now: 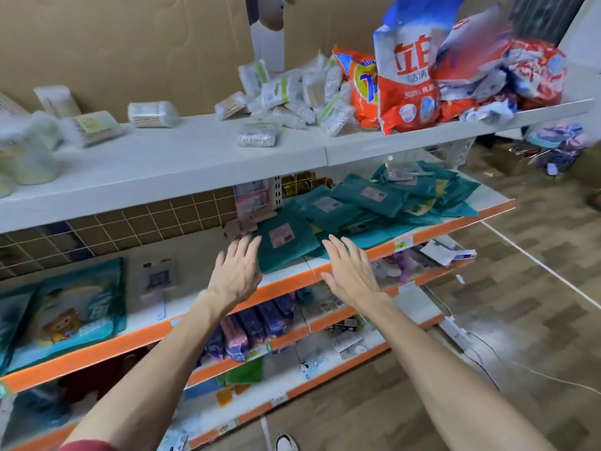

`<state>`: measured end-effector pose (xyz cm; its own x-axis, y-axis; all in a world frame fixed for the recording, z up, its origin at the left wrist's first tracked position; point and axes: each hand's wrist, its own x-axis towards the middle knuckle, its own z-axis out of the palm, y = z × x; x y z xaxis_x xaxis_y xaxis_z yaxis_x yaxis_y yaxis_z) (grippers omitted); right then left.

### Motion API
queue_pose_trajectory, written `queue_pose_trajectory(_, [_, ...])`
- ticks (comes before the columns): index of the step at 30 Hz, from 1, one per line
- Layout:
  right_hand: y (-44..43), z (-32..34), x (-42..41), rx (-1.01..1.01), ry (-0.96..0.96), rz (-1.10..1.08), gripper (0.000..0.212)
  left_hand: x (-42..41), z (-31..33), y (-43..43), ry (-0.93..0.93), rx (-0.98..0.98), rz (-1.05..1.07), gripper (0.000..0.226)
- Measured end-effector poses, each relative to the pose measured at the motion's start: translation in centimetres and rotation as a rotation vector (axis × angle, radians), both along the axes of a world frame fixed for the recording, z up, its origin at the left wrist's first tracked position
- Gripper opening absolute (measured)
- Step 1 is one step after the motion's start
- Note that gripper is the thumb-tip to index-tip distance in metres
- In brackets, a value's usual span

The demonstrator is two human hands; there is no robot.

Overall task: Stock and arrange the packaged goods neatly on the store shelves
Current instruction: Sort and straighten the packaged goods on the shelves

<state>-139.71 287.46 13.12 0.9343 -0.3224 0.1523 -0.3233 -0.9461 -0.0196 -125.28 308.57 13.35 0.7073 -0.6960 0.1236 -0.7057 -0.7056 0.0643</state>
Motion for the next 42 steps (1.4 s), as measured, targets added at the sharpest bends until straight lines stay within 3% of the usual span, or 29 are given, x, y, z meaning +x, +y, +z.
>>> queue_pose_trajectory(11, [-6.2,0.0,9.6,-0.079,0.097,0.052,0.061,9.2,-4.6,-6.6,0.165,-0.03,0.02,0.079])
queue_pose_trajectory(21, [-6.9,-4.2,13.9,0.025,0.145,0.178,0.073,12.4,-7.4,-7.9,0.19,-0.055,0.071,0.068])
queue_pose_trajectory(23, [-6.8,-5.9,14.6,0.024,0.156,0.221,0.077,13.2,-8.1,-8.4,0.282,-0.108,0.097,0.06])
queue_pose_trajectory(27, [-7.1,-8.5,15.6,-0.052,0.157,0.297,0.086,14.8,-8.3,-9.8,0.305,-0.187,-0.001,0.015])
queue_pose_trajectory(31, [-7.8,-9.4,15.9,-0.04,0.125,0.298,0.076,16.5,-8.3,-13.0,0.29,-0.161,0.059,0.004])
queue_pose_trajectory(36, [-8.4,-10.9,15.9,0.027,0.086,0.287,0.068,20.6,-10.5,-16.2,0.281,0.016,0.14,0.056])
queue_pose_trajectory(39, [-8.6,-10.9,15.9,0.049,0.0,0.322,0.059,22.0,-11.5,-17.0,0.199,0.113,0.14,0.063])
queue_pose_trajectory(42, [-8.7,-10.3,15.5,0.043,-0.006,0.327,0.063,22.6,-11.7,-16.7,0.159,0.195,0.145,0.064])
